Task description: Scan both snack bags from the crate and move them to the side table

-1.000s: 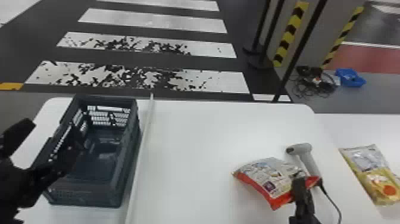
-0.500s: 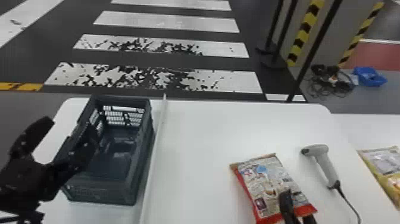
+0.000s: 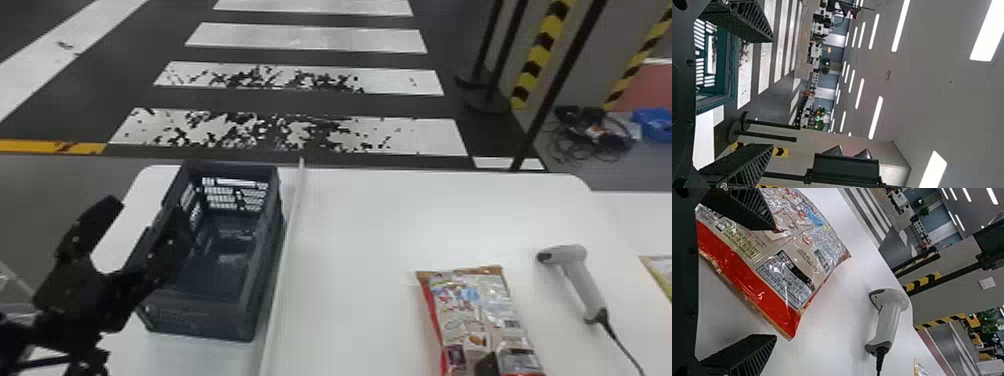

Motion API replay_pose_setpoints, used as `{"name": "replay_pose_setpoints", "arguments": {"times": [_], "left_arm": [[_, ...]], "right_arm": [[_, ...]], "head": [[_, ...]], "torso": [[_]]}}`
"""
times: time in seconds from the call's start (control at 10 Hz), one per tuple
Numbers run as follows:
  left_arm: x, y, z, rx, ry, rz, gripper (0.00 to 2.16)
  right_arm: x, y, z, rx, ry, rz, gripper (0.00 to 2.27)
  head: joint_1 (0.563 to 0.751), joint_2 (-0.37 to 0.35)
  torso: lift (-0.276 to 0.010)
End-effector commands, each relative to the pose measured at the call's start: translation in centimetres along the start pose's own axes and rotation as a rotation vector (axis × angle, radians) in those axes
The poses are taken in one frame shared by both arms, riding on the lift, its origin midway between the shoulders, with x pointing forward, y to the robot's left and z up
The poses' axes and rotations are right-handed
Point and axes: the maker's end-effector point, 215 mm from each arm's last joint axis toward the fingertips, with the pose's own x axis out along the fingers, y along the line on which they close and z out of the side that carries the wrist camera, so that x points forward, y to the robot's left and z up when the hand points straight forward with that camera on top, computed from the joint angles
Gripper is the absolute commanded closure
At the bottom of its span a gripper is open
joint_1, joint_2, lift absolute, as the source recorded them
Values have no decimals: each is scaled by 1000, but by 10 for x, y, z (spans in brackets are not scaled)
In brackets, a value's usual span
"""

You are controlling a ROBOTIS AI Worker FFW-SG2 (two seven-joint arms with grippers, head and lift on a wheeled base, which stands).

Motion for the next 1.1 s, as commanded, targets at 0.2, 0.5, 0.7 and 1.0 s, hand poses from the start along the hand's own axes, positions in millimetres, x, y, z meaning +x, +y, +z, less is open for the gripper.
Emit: {"name": "replay_pose_setpoints", "arguments": {"times": [0.2, 0.5, 0.7, 1.0], "left_arm": [[0, -5, 6, -5, -17, -6, 39], [-2, -7, 5, -4, -15, -10, 39], [-5, -9, 2, -2, -8, -14, 39], [-13, -4, 1, 14, -10, -5, 39]], "right_arm": [[-25, -7, 88, -94, -240, -19, 76], [-42, 47, 166, -295, -492, 150, 299], [13, 35, 157, -392, -384, 203, 1663], [93, -8, 104, -579, -12, 212, 286]], "head": [[695, -52], [695, -114], [695, -92], [695, -124]], "torso": [[-95], [-95], [-95], [-95]]}}
